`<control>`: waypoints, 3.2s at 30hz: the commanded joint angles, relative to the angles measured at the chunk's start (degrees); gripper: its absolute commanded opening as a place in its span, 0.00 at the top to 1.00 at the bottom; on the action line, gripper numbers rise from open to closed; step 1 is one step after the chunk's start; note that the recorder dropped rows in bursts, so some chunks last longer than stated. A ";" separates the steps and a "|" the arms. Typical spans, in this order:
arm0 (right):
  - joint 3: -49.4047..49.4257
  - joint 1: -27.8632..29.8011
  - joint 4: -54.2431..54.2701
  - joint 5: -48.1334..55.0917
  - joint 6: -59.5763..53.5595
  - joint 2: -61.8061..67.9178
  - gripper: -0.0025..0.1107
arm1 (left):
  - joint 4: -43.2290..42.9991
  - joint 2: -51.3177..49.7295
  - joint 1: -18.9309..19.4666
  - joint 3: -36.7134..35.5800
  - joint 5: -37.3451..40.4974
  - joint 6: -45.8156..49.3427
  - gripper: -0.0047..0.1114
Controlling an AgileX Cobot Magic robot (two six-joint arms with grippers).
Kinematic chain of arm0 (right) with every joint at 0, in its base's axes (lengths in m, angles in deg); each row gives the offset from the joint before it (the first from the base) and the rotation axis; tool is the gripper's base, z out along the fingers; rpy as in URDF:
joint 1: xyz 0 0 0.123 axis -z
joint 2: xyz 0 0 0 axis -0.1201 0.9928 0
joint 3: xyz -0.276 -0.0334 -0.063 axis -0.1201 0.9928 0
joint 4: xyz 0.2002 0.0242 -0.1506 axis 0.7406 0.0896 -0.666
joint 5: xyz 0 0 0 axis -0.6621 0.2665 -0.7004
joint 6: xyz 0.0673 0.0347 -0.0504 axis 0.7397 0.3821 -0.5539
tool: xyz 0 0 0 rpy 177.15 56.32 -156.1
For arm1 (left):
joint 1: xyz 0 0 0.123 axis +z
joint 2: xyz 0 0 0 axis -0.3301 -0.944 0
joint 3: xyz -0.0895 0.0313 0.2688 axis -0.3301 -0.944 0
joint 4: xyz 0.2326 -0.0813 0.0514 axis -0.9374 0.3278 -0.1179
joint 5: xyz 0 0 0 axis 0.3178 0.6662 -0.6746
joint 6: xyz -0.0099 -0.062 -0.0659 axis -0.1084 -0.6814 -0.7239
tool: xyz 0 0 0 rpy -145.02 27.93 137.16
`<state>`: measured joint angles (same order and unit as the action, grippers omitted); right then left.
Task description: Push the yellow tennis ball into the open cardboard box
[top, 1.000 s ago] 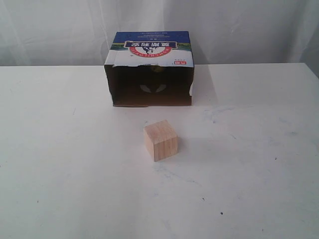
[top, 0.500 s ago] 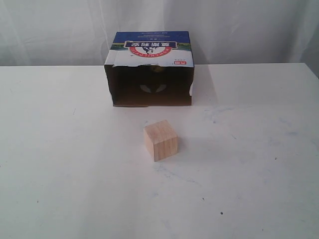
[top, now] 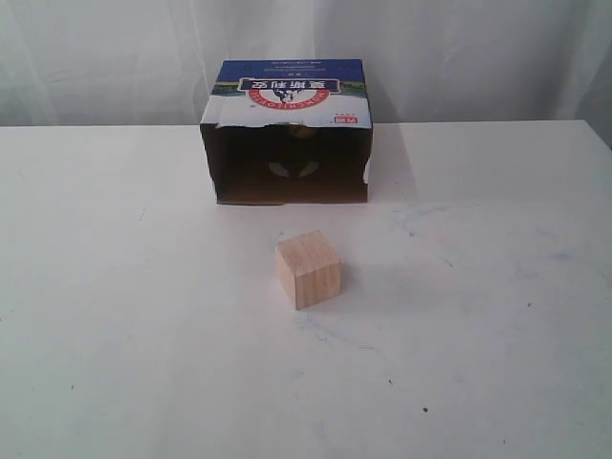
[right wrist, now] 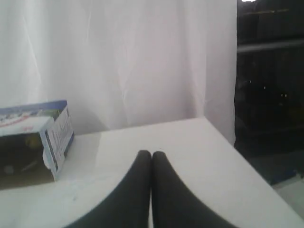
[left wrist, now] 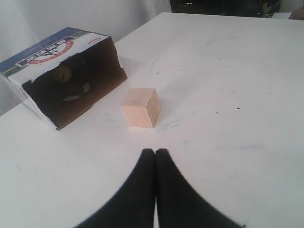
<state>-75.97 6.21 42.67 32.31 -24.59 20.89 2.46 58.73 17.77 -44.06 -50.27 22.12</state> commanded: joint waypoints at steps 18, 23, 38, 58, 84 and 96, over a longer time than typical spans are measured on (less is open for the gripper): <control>8.66 5.40 25.38 4.91 -28.15 -0.33 0.98 | 0.92 0.63 -0.36 0.12 0.38 -0.42 0.96; 8.66 5.15 25.38 5.15 -28.15 -0.33 0.98 | 0.92 0.63 -0.36 0.12 0.38 -0.42 0.96; 8.66 5.15 25.38 5.15 -28.15 -0.33 0.98 | -7.84 0.63 -0.36 0.12 -2.31 -0.34 0.96; 8.66 5.15 25.28 5.13 -28.15 -0.33 0.98 | -52.85 4.06 1.27 -20.51 -26.00 -73.28 0.96; 8.66 5.15 25.29 5.26 -28.15 -0.33 0.98 | -49.02 4.06 -0.87 -20.51 -17.01 -61.26 0.96; 8.66 5.15 25.29 5.26 -28.15 -0.33 0.98 | -49.02 4.06 -0.87 -20.51 -17.38 -61.28 0.96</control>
<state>-67.43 11.54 68.04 37.82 -52.19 20.89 -46.81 62.51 17.24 -64.33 -69.69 -39.26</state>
